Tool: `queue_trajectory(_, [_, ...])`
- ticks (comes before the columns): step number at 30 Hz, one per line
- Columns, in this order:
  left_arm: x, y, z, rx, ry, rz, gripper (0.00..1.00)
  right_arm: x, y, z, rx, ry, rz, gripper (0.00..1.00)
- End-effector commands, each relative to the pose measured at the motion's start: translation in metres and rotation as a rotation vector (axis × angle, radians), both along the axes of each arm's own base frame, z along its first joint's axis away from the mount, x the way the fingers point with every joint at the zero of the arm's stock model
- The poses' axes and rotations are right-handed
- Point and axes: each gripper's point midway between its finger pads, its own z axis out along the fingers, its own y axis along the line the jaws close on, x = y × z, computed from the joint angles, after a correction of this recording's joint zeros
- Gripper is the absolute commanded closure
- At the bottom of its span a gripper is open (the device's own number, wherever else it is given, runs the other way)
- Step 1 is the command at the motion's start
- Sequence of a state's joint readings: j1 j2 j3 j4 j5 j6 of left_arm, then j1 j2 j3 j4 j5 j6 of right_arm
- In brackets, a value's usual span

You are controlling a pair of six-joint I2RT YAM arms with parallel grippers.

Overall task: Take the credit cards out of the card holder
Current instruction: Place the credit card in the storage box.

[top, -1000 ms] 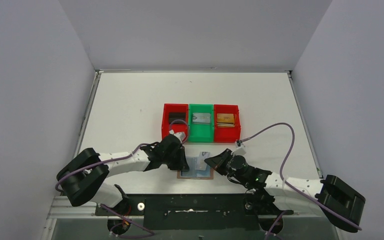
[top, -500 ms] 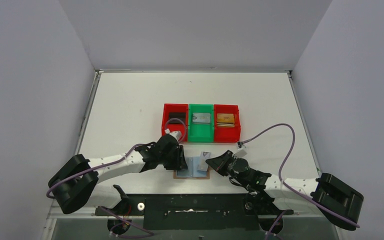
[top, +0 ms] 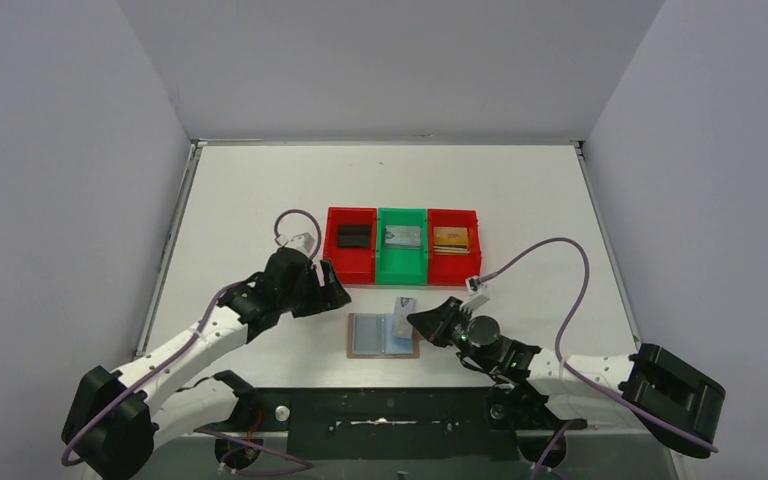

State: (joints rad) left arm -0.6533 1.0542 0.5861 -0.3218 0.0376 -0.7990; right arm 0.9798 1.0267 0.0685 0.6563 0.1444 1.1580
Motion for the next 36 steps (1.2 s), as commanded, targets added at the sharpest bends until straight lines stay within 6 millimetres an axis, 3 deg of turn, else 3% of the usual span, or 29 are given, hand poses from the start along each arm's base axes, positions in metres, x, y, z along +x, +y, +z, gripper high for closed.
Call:
queue_trajectory(1, [0.015, 0.027, 0.024, 0.021, -0.041, 0.028, 0.29, 0.011, 0.014, 0.039, -0.018, -0.172, 0.030, 1.00])
queue_trajectory(4, [0.033, 0.051, 0.049, 0.039, -0.095, 0.079, 0.24, 0.015, 0.015, 0.048, -0.086, -0.238, 0.044, 1.00])
queue_trajectory(6, [0.043, 0.072, 0.061, 0.071, -0.131, 0.133, 0.15, 0.018, 0.015, 0.055, -0.128, -0.288, 0.051, 1.00])
queue_trajectory(11, [0.050, 0.103, 0.082, 0.144, -0.232, 0.208, 0.12, 0.025, 0.010, 0.069, -0.269, -0.403, 0.071, 1.00])
queue_trajectory(20, [0.046, 0.112, 0.098, 0.109, -0.400, 0.241, 0.10, 0.052, -0.005, 0.100, -0.692, -0.619, 0.125, 1.00])
queue_trajectory(26, [0.046, 0.112, 0.103, 0.098, -0.422, 0.245, 0.10, 0.081, -0.010, 0.107, -1.043, -0.703, 0.196, 1.00])
queue_trajectory(36, [0.046, 0.122, 0.103, 0.126, -0.428, 0.292, 0.09, 0.122, 0.017, 0.099, -1.416, -0.846, 0.608, 1.00])
